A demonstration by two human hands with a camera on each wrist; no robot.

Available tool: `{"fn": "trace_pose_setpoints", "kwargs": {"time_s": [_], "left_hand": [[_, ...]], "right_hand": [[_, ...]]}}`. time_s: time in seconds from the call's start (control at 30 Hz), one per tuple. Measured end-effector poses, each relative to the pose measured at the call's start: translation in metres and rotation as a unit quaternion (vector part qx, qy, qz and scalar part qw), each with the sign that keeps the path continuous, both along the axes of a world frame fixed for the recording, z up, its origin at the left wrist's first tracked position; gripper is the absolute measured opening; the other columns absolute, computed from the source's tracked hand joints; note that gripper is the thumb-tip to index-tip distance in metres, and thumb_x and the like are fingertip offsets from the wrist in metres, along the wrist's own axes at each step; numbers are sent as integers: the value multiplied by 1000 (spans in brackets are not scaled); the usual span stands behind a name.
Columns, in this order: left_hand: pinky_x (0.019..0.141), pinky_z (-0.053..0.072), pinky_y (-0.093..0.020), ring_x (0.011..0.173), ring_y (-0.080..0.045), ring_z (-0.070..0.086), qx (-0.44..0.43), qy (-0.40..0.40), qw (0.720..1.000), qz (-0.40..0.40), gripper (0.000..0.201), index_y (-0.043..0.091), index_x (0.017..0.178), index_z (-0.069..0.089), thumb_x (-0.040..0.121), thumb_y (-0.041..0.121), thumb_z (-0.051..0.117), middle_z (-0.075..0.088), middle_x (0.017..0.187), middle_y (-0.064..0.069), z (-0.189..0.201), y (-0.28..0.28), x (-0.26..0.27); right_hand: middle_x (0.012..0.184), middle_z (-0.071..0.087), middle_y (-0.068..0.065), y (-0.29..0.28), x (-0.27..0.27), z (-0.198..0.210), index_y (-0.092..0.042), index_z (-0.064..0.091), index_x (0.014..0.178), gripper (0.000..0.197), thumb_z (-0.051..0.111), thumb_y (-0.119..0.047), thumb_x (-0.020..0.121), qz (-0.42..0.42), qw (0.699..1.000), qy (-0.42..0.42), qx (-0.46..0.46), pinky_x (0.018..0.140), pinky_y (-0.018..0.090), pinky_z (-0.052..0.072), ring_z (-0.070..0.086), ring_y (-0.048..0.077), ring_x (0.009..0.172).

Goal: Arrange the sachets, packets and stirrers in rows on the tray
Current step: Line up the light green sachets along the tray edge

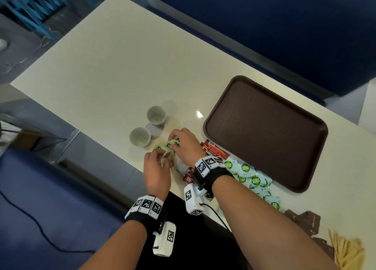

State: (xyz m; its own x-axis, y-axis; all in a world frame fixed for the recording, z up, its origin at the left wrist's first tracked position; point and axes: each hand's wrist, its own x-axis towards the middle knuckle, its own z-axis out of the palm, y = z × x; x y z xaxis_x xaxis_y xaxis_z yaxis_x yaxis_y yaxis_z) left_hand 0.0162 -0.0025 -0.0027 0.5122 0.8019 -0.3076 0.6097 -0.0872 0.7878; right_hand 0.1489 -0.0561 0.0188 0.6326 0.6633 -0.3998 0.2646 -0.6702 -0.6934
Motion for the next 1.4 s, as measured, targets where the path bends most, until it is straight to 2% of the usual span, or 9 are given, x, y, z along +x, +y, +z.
{"fn": "trace_pose_setpoints", "kwargs": {"time_s": [0.2,0.33,0.43,0.63,0.77,0.93,1.1,1.2,1.4], "left_hand": [[80,48,-32,95,-19,64,-23,-21,999,-26,11,24,95,71,94,19,80,73,95,7,5,6,-1],[72,43,-13,91,-6,64,-38,-33,998,-37,11,24,104,69,98,25,78,72,96,11,19,10,1],[81,51,-28,94,-9,69,-71,-60,995,-47,10,20,109,68,101,18,72,75,99,8,30,16,6],[97,61,-58,106,-29,77,-208,-119,970,-48,25,19,118,72,96,27,62,80,112,-4,43,19,26],[96,63,-55,105,-39,78,-301,-160,939,-33,20,6,123,65,106,6,53,76,117,-23,55,13,45],[91,65,-53,98,-38,80,-360,-159,919,-34,18,0,121,60,107,1,49,73,118,-28,68,6,67],[92,63,-60,88,-42,75,-441,-137,886,-47,15,-4,112,59,106,4,48,71,104,-30,87,-7,94],[91,62,-55,82,-32,74,-493,-124,858,-80,38,-2,115,69,114,28,45,73,102,-27,99,-17,107],[91,62,-55,109,-44,68,-539,-105,819,-164,58,5,128,72,112,54,43,71,126,-35,106,-25,129]], "right_hand": [[94,70,-8,-14,6,9,-19,75,96,12,79,-10,89,-56,996,53,51,77,23,50,65,9,86],[84,74,-11,-21,9,17,-23,77,89,16,80,-8,85,-95,990,65,87,70,17,52,66,0,76],[89,76,-10,-29,14,25,-23,77,93,14,80,-10,87,-145,978,80,124,70,9,49,66,-4,78],[102,76,-5,-54,32,45,-23,75,102,16,82,-18,89,-226,951,128,170,81,18,55,69,7,93],[111,76,6,-72,44,56,-18,73,110,18,78,-12,93,-270,925,180,199,89,38,64,75,20,99],[118,75,9,-96,60,77,-11,70,115,21,75,-6,95,-289,902,227,225,87,37,65,78,23,101],[115,77,2,-113,71,100,-19,73,115,23,78,-13,93,-214,934,199,204,91,39,64,75,19,106],[110,77,-12,-118,75,113,-32,74,109,19,79,-23,93,-157,971,112,140,95,33,58,70,4,105],[116,71,-12,-122,85,124,-39,68,111,22,75,-24,96,-95,992,49,61,86,32,58,72,4,92]]}}
